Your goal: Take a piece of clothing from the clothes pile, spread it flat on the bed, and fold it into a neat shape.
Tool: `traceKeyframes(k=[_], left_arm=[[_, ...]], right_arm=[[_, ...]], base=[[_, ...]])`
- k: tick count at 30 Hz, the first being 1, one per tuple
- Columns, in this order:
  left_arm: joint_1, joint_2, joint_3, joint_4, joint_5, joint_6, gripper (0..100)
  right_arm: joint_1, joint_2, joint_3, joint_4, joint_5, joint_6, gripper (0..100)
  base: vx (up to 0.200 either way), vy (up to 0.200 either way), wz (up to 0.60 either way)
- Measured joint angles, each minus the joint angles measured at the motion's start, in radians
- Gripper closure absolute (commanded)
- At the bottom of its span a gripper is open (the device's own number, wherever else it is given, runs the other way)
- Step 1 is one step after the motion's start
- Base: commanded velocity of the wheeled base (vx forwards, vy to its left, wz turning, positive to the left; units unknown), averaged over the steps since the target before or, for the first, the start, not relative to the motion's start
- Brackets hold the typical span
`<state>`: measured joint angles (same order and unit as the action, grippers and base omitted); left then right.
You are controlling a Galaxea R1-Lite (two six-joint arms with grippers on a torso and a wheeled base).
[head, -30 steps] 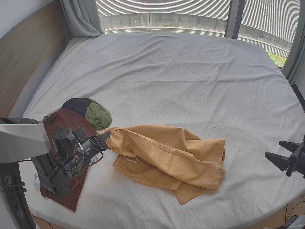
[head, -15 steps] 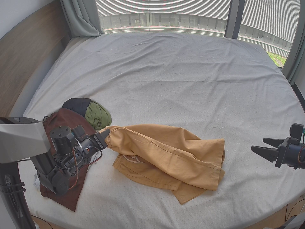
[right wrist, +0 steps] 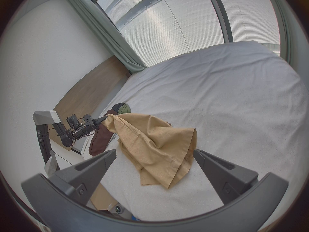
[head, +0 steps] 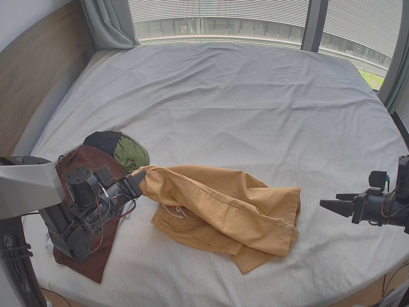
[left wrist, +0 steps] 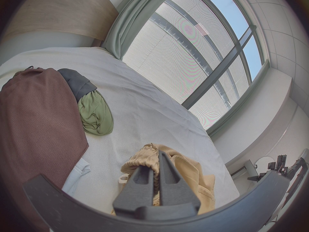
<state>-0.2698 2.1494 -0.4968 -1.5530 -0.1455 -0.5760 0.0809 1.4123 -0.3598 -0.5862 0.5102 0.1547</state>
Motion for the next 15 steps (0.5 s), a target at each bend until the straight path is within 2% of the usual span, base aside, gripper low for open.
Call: traceKeyframes(k=[7, 15], left_arm=[[0.001, 0.000, 0.001, 0.000, -0.003, 0.001, 100], [0.003, -0.001, 0.011, 0.000, -0.004, 0.046, 100]], right_arm=[[0.049, 0.079, 0.017, -0.047, 0.000, 0.081, 0], [0.069, 0.187, 0.063, -0.198, 0.000, 0.093, 0]], base=[[0.000, 0.000, 0.00], [0.000, 0.000, 0.00]])
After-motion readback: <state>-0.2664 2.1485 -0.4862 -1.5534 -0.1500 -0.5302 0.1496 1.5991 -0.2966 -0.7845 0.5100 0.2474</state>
